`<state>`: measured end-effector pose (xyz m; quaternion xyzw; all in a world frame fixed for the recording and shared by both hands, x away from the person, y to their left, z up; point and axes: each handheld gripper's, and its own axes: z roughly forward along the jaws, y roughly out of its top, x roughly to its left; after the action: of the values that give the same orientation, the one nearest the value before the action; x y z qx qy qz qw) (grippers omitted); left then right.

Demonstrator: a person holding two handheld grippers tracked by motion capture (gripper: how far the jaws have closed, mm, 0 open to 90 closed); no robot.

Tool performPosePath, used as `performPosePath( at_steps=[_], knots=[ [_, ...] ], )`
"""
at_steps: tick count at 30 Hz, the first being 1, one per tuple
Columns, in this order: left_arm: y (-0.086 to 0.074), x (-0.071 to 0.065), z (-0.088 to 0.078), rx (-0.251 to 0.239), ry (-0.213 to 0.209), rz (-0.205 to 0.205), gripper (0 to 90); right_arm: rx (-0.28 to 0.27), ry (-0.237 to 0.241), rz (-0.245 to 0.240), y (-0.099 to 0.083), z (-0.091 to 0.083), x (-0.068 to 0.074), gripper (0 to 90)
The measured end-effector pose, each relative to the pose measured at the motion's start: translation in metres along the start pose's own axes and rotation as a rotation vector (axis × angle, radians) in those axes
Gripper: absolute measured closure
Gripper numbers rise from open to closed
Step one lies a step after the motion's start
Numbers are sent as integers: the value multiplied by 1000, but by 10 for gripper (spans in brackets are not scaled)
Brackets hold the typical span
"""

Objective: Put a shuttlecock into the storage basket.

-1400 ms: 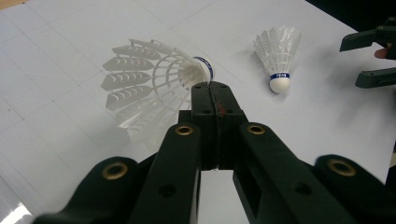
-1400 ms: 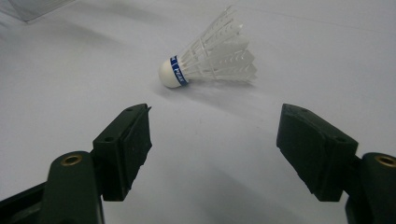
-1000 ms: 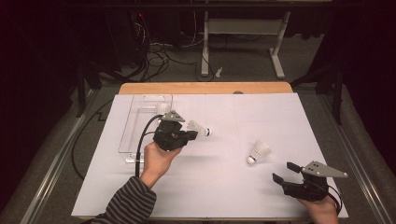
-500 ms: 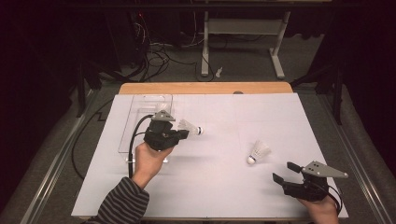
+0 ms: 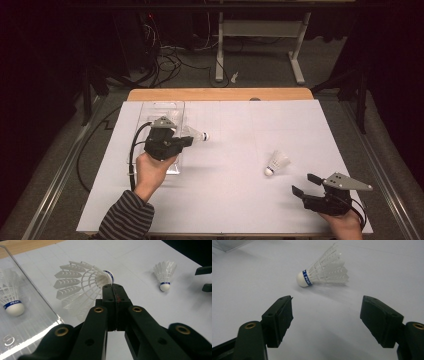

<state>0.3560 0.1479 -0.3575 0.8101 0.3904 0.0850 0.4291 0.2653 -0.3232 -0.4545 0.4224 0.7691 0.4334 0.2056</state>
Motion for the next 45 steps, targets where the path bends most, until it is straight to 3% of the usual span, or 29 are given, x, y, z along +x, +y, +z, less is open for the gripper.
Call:
performPosePath(
  at_steps=[16, 45],
  knots=[
    [-5, 16, -17, -39, 43, -42, 896, 1, 1, 0, 0, 0, 0, 267],
    [-11, 41, -32, -57, 109, -106, 896, 3, 0, 1, 0, 0, 1, 267]
  ],
)
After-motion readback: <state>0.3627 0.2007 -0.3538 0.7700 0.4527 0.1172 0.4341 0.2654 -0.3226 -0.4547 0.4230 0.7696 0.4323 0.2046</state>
